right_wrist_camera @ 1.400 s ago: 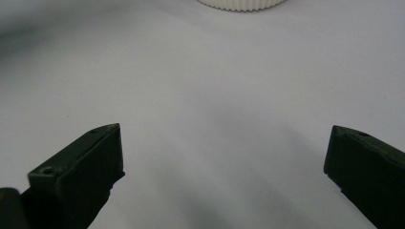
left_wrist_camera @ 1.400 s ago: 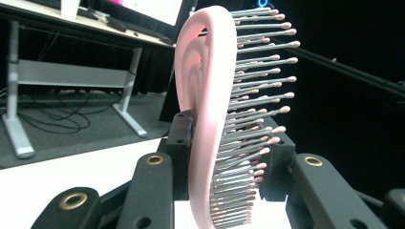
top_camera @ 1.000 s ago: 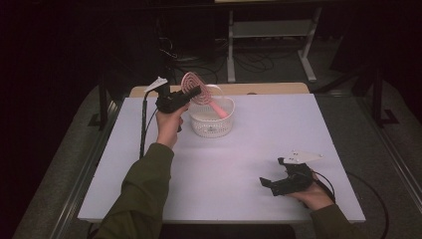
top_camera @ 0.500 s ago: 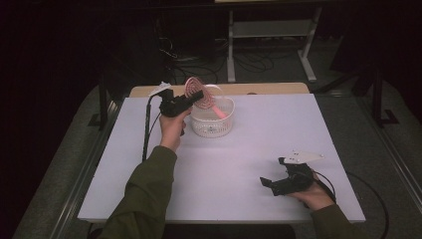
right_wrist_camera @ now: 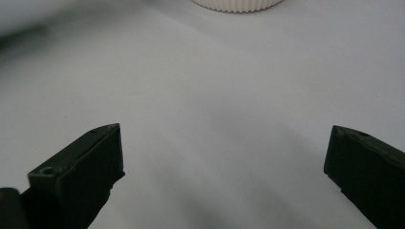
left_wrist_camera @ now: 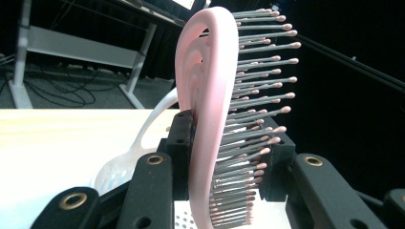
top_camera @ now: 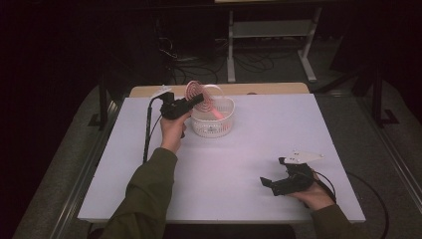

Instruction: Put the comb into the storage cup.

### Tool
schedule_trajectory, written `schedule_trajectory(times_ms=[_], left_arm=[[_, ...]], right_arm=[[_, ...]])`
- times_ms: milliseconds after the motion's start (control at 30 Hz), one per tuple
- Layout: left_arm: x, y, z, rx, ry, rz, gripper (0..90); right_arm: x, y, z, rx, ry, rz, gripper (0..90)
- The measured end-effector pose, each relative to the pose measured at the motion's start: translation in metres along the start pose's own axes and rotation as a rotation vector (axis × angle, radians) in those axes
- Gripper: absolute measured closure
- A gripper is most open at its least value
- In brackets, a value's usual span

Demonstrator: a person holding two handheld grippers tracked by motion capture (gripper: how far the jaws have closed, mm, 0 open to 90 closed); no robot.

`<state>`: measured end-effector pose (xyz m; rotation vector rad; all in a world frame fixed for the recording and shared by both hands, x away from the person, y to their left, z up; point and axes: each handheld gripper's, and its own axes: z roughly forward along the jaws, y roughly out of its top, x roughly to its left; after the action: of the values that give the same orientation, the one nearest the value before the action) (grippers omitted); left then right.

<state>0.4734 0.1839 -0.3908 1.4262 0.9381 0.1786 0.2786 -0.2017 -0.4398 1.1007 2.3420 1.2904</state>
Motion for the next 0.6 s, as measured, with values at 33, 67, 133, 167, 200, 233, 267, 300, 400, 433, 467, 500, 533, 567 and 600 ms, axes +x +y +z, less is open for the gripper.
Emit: schedule_trajectory(times_ms=[33,67,133,167,200,233,267,300,400,433,467,500,533,567,600], left_arm=[[0.0003,-0.0013,-0.0003,-0.007,0.0,-0.005,64.2],[0.0008,-0.0016,-0.0005,-0.009,-0.001,-0.007,64.2],[0.002,-0.0017,-0.0012,-0.007,-0.002,-0.01,64.1],[0.0022,-0.0017,-0.0014,-0.006,-0.002,-0.011,64.1],[0.0023,-0.0016,-0.0018,-0.003,-0.001,-0.008,64.1],[0.0022,-0.0015,-0.0022,0.0,-0.002,-0.003,64.0],[0.002,-0.0013,-0.0025,0.003,0.0,0.005,63.9],[0.0017,-0.0011,-0.0028,0.006,0.005,0.009,63.7],[0.0022,-0.0007,-0.0037,0.016,0.016,0.026,63.2],[0.003,-0.0006,-0.0042,0.018,0.017,0.028,63.1],[0.0038,-0.0006,-0.0047,0.023,0.022,0.032,62.9],[0.0043,-0.0006,-0.0052,0.027,0.027,0.038,62.7],[0.0048,-0.0005,-0.0056,0.03,0.03,0.041,62.3],[0.0055,-0.0004,-0.006,0.033,0.032,0.044,62.1],[0.0066,-0.0005,-0.0068,0.038,0.036,0.045,61.9]], right_arm=[[0.0002,0.0,0.0001,0.0,-0.001,-0.001,0.0],[0.0003,0.0,0.0001,0.001,-0.001,-0.002,0.0],[0.0002,0.0,0.0001,0.0,-0.002,-0.001,0.0],[0.0001,0.0,0.0,0.001,-0.002,-0.001,0.0],[0.0001,0.0,0.0,0.0,-0.002,-0.002,0.0],[0.0001,0.0,0.0,0.001,-0.003,-0.002,0.0],[0.0002,-0.0001,0.0001,0.001,-0.003,-0.002,0.0],[0.0003,-0.0001,0.0001,0.001,-0.004,-0.003,0.0],[0.0004,0.0,-0.0001,0.002,-0.006,-0.007,0.0],[0.0003,-0.0001,-0.0001,0.002,-0.007,-0.008,0.0],[0.0004,-0.0001,-0.0001,0.004,-0.007,-0.007,0.0],[0.0004,-0.0001,0.0,0.004,-0.008,-0.008,0.0],[0.0004,-0.0001,0.0,0.004,-0.009,-0.009,0.0],[0.0004,-0.0001,0.0,0.004,-0.009,-0.01,0.0],[0.0004,-0.0001,0.0,0.003,-0.01,-0.01,0.0]])
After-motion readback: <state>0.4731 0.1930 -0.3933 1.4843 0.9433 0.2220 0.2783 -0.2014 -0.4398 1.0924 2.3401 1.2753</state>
